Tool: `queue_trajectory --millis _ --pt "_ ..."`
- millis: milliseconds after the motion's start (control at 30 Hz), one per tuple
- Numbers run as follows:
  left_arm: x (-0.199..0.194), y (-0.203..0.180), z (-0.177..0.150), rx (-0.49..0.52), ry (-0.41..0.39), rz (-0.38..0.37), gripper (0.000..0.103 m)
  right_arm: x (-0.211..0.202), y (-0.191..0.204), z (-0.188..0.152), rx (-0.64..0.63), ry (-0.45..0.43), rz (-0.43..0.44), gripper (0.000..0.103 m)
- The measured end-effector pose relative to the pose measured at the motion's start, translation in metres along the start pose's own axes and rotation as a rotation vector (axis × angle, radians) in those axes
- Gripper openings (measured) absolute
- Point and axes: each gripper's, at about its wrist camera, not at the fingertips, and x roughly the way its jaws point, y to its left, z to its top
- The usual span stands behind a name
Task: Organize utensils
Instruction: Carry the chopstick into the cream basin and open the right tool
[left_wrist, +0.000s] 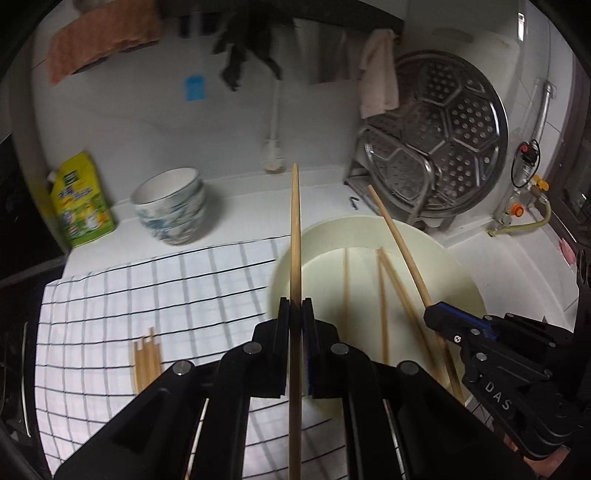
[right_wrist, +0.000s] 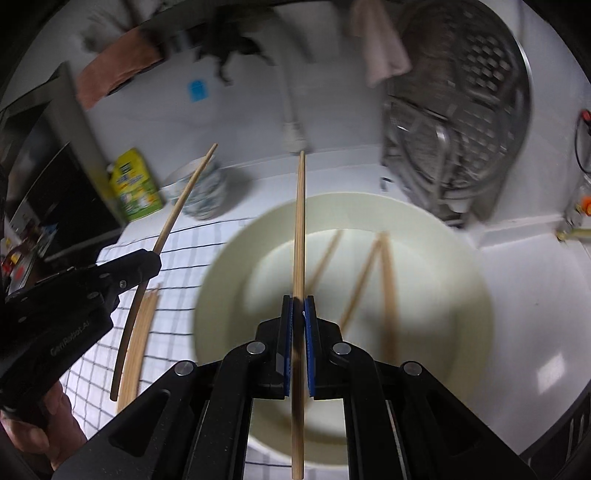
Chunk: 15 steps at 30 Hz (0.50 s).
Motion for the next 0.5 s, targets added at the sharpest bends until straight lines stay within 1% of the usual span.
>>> queue_trajectory --millis 167,367,500 --pt "0.033 -0.029 0.007 0.025 0.038 -0.012 0.008 0.016 -0.035 0.003 0.038 0.032 -0.011 0.006" --pt "0.067 -0.047 0.005 0.047 0.077 0.013 0.008 0.039 -0.055 -0.001 0.063 0.068 0.006 0.006" --pt "0.080 -0.052 0.001 0.058 0.091 0.029 0.008 0.050 -0.063 -0.005 0.078 0.094 0.013 0.006"
